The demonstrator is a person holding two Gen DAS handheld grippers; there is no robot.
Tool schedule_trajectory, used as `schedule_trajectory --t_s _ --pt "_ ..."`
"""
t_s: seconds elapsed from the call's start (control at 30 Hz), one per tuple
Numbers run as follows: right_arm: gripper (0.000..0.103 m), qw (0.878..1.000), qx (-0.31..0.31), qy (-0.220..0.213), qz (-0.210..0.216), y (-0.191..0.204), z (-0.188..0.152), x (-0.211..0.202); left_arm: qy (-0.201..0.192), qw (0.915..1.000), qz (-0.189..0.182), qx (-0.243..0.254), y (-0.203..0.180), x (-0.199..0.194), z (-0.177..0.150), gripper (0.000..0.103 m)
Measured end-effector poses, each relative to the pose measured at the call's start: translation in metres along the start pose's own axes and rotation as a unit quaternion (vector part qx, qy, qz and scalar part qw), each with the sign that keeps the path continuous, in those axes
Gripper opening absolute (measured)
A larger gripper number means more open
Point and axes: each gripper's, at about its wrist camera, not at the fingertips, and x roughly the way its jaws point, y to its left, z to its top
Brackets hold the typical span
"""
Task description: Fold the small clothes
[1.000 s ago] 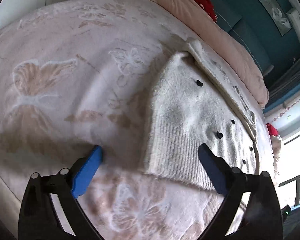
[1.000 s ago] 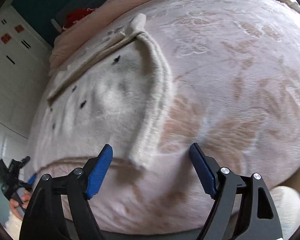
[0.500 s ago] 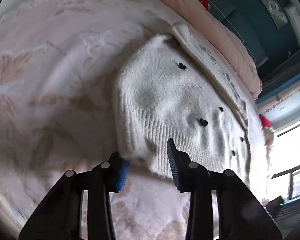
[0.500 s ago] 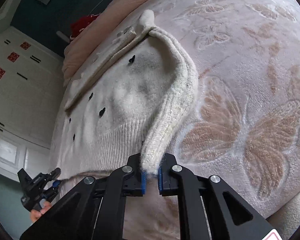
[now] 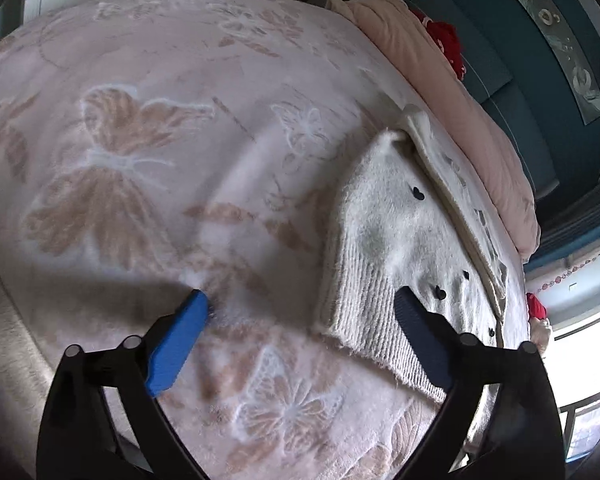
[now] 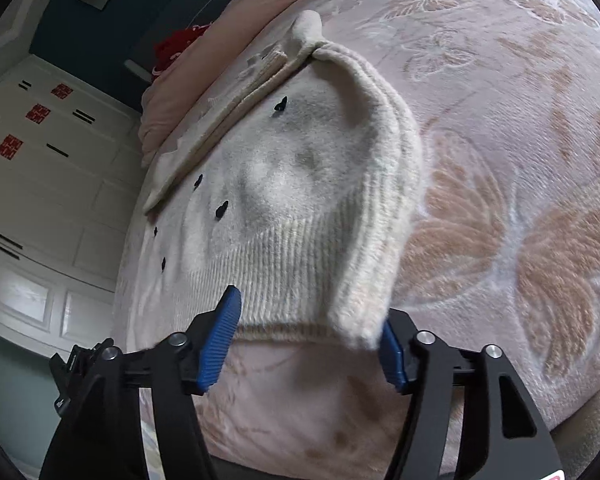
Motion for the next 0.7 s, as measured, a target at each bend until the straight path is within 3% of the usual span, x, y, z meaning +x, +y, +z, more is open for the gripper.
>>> schedule_trajectory --t_s 0.07,0.23,0.33,0.53,0.57,0.6,0.63,0.67,0.7 --pt "0.063 1.000 0.003 0.001 -0.003 0.002 0.003 0.001 0.002 0.9999 0.002 0.016 -0.010 0.003 -0.001 0.095" --pt "0.063 0.999 0.028 -0.015 -0.020 -0.012 0.006 -0.017 0.029 0.9986 -0.034 0.029 -0.023 0.011 0.001 0.095" --pt "0.063 0.999 0.045 -0.019 -0.015 -0.024 0.006 -0.019 0.034 0.9987 -0.026 0.029 -0.023 0.023 0.002 0.096" --pt "0.065 0.999 0.031 -0.016 -0.014 -0.006 0.015 -0.001 0.045 0.9967 -0.038 0.056 -0.045 0.035 0.004 0.098" --pt "0.062 0.999 0.024 -0.014 -0.017 -0.003 0.017 0.003 0.050 0.9963 -0.041 0.057 -0.049 0.038 0.006 0.093" --pt "0.059 0.999 0.020 -0.015 -0.021 -0.001 0.018 0.005 0.056 0.9959 -0.042 0.057 -0.051 0.040 0.007 0.080" --pt "0.048 0.999 0.019 -0.016 -0.023 -0.001 0.019 0.007 0.068 0.9951 -0.045 0.057 -0.053 0.045 0.008 0.069" --pt "0.030 0.999 0.023 -0.013 -0.034 -0.003 0.021 0.010 0.078 0.9943 -0.046 0.057 -0.055 0.050 0.009 0.045" --pt "0.019 0.999 0.029 -0.010 -0.036 -0.004 0.021 0.012 0.089 0.9936 -0.041 0.056 -0.055 0.054 0.010 0.022"
